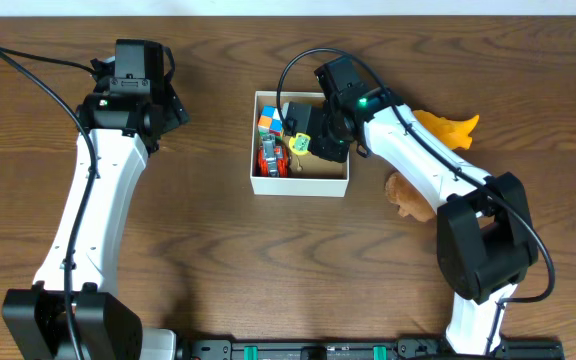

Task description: Pack container

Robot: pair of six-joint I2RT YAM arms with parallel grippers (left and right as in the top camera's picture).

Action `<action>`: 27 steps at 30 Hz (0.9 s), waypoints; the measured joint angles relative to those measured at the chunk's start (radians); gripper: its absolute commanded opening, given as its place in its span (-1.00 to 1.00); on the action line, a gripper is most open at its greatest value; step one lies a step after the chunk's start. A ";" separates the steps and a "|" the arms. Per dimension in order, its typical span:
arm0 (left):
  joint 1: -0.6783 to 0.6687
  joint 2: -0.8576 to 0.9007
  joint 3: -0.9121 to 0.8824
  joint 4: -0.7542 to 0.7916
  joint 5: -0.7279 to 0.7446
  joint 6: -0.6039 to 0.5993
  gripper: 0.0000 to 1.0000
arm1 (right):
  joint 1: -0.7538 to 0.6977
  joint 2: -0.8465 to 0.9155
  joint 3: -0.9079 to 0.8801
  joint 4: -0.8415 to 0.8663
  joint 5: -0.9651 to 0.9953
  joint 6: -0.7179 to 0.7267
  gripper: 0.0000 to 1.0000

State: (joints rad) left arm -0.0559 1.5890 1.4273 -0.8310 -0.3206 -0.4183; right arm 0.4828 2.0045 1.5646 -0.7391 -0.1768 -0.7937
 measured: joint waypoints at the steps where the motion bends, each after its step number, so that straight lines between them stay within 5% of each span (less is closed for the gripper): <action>1: 0.000 0.000 0.000 0.000 0.000 0.000 0.96 | 0.000 -0.008 0.006 -0.010 0.007 0.026 -0.06; 4: 0.000 0.000 0.000 0.000 0.000 0.000 0.96 | -0.010 -0.069 0.034 -0.051 0.063 0.124 0.48; 7: 0.000 0.000 0.000 0.000 0.000 0.000 0.96 | -0.052 -0.203 0.064 -0.125 0.148 0.185 0.72; 15: 0.000 0.000 0.000 0.000 0.000 0.000 0.96 | -0.280 -0.358 0.100 -0.372 0.233 0.245 0.74; 27: 0.000 0.000 0.000 0.000 0.000 0.000 0.96 | -0.405 -0.243 -0.085 -0.385 0.123 0.307 0.77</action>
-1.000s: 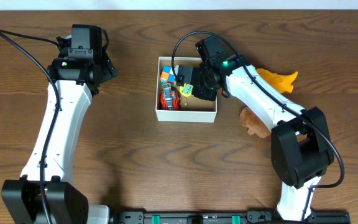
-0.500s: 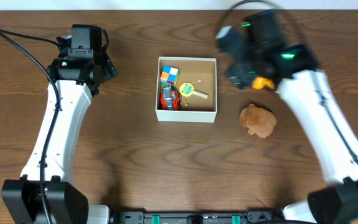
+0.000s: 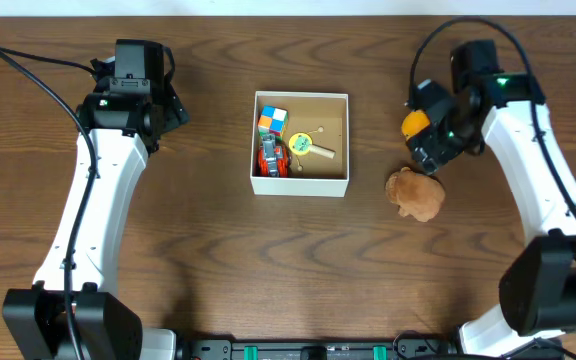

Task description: Pack container

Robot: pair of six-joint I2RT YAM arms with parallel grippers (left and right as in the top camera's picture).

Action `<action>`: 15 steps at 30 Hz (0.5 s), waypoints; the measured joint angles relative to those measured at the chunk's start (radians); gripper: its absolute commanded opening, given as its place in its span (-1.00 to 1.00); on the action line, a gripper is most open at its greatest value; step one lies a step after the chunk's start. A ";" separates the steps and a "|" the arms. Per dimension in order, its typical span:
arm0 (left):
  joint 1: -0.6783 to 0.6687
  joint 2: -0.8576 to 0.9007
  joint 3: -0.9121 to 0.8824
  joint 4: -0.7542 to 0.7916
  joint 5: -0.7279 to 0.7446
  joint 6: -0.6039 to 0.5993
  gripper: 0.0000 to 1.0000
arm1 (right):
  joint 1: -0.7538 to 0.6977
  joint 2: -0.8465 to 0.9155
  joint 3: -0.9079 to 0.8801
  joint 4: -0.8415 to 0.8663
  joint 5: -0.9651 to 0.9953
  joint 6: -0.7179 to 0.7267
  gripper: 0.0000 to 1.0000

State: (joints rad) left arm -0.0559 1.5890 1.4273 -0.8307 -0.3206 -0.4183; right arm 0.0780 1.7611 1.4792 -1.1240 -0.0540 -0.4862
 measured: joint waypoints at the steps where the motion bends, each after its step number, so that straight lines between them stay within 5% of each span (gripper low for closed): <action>1: 0.000 0.000 0.000 0.000 0.000 0.000 0.96 | 0.004 0.002 -0.018 0.003 -0.003 0.011 0.78; 12: 0.000 0.000 0.000 0.000 0.000 0.000 0.96 | 0.039 0.002 -0.204 0.104 -0.021 0.104 0.82; 15: 0.000 0.000 0.000 0.000 0.000 0.000 0.96 | 0.039 0.002 -0.249 0.145 -0.021 0.112 0.71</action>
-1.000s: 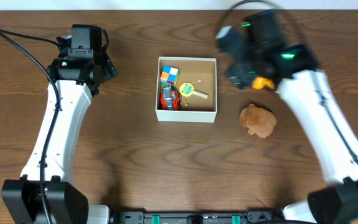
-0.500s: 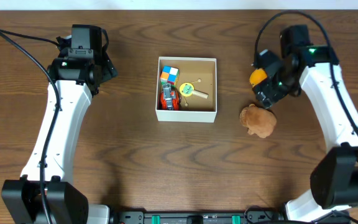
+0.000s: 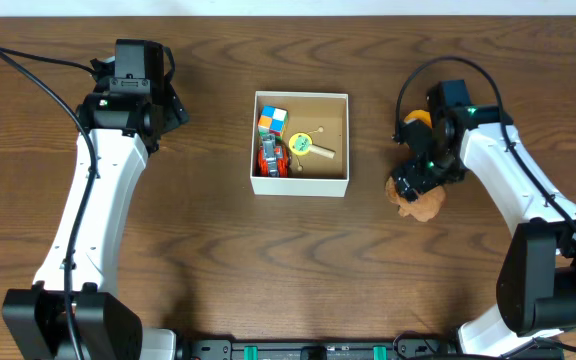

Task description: Pack container

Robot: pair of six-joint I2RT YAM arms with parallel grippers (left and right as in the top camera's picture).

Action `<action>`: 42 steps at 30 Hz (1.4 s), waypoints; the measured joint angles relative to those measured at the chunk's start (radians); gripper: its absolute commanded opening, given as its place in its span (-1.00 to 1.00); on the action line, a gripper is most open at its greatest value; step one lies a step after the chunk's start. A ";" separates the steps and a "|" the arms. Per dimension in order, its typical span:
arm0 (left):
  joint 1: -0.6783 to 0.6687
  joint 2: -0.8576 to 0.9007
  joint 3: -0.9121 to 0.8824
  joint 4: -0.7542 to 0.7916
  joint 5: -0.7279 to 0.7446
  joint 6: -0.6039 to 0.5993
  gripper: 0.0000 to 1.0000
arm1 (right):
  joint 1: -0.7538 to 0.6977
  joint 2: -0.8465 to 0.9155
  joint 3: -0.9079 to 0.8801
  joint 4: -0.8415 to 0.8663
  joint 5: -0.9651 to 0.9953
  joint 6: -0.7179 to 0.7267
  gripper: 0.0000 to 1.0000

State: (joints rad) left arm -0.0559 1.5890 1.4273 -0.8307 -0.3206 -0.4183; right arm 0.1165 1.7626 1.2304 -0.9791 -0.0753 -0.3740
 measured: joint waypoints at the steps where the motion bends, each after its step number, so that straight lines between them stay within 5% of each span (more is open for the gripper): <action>1: 0.000 0.000 0.000 0.000 0.000 0.000 0.96 | 0.000 0.000 -0.010 0.010 0.000 0.001 0.52; 5: 0.000 0.000 0.000 0.000 0.000 0.000 0.96 | 0.000 0.000 -0.018 0.035 -0.003 0.008 -0.40; 9: 0.000 0.000 0.000 0.000 0.000 0.000 0.96 | 0.000 0.000 -0.019 0.050 -0.003 0.014 -0.97; 17: 0.000 0.000 0.000 0.000 0.000 0.000 0.96 | 0.000 0.000 0.022 0.042 -0.003 0.021 -0.98; 29: 0.000 0.000 0.000 0.000 0.000 0.000 0.96 | 0.084 0.000 0.396 -0.065 -0.138 -0.027 -0.98; 42: 0.000 0.000 0.000 0.000 0.000 0.000 0.96 | 0.341 0.000 0.498 -0.072 -0.274 -0.431 -0.97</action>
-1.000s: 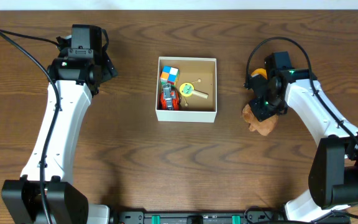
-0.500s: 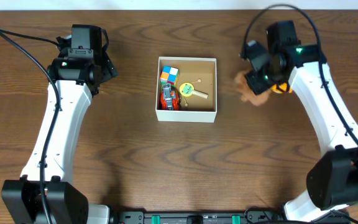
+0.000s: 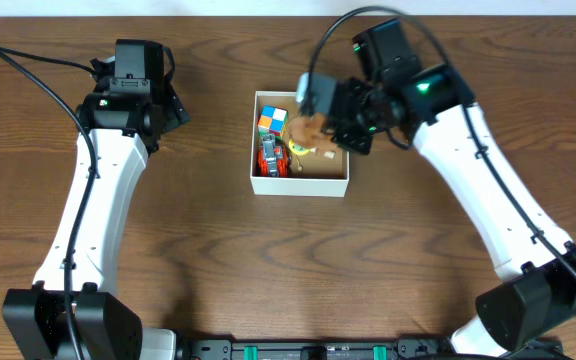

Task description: Pack container

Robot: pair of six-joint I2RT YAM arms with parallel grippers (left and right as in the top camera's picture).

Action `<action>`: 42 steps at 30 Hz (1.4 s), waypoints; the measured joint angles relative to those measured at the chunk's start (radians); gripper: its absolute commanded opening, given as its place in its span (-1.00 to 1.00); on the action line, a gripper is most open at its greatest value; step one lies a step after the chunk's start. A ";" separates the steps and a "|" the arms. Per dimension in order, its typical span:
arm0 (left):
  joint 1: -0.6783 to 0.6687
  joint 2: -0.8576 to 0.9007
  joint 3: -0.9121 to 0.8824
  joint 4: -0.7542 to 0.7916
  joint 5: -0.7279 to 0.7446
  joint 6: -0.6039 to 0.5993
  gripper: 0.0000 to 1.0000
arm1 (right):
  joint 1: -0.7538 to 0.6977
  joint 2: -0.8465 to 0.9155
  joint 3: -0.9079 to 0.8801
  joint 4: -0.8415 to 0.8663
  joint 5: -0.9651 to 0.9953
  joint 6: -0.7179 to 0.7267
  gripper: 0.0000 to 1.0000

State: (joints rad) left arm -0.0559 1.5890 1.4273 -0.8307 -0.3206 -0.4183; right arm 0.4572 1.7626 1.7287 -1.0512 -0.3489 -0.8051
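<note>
The white open box point(image 3: 299, 186) sits at the table's middle. Inside it lie a colour cube point(image 3: 273, 122), a red toy point(image 3: 271, 158) and a yellow-green round piece point(image 3: 301, 148). My right gripper point(image 3: 316, 126) hangs over the box's upper middle, shut on a brown plush toy point(image 3: 311, 129) that partly covers the box floor. My left gripper point(image 3: 171, 106) rests far to the left of the box with nothing near it; its fingers are too dark to read.
The right arm point(image 3: 468, 150) stretches from the lower right edge across the table to the box and covers the spot right of the box. The left arm point(image 3: 93, 200) runs down the left side.
My right gripper was down on the brown plush toy on the table right of the box. Now it holds that toy over the box. The left arm has not moved.
My right gripper was first inside the box, with an orange toy and the brown plush lying to its right. Then it stood over the orange toy, then down on the plush. Now it carries the plush over the box.
</note>
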 measured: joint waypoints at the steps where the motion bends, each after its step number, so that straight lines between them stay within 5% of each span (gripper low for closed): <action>1: 0.000 0.000 0.000 0.000 0.000 0.000 0.96 | 0.016 0.000 0.000 0.001 0.000 -0.019 -0.97; 19: 0.000 0.000 0.000 0.000 0.000 0.000 0.96 | 0.085 0.162 -0.001 0.011 0.021 -0.073 -0.98; 42: 0.000 0.000 0.000 0.000 0.000 0.000 0.96 | 0.043 0.162 -0.030 -0.003 0.100 -0.072 -0.97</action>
State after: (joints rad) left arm -0.0559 1.5890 1.4273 -0.8307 -0.3206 -0.4183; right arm 0.5003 1.9244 1.6989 -1.0546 -0.2489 -0.8772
